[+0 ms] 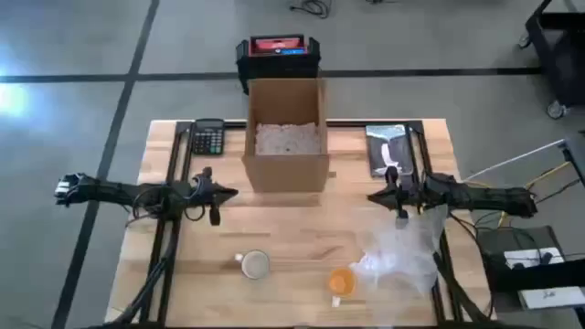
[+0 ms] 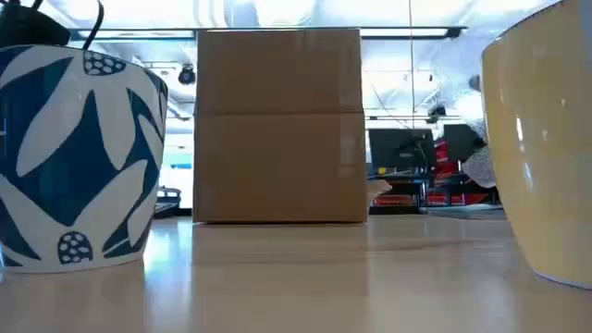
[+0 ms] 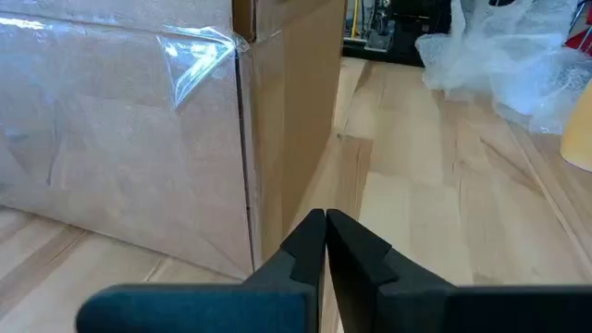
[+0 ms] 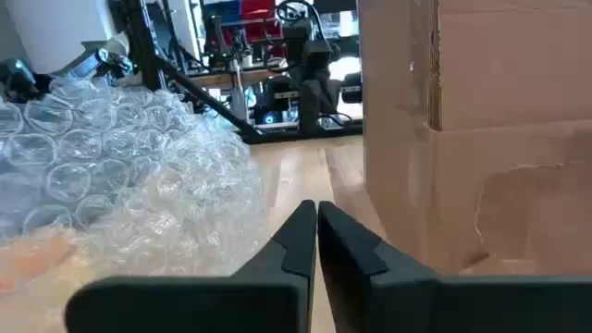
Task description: Wrap mug
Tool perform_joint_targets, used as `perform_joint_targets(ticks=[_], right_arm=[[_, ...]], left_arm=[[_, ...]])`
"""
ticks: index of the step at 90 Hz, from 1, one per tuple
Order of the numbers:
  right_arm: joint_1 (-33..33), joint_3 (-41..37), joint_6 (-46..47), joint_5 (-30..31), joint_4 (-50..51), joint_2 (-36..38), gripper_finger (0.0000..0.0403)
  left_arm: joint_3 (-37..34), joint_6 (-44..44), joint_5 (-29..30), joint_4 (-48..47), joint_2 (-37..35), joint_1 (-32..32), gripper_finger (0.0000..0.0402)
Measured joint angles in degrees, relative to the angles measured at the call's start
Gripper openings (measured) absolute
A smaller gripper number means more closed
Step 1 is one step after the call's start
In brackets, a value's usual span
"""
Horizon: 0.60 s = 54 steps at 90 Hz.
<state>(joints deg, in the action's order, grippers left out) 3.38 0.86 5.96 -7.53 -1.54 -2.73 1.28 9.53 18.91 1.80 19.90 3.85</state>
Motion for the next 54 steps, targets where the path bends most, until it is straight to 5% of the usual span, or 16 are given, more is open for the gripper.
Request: perform_joint_targets(ticks=[54], right_arm=[[0.0, 0.0, 0.0, 0.0, 0.0, 0.0, 0.0000]], left_arm=[[0.0, 0.0, 0.0, 0.0, 0.0, 0.0, 0.0000]])
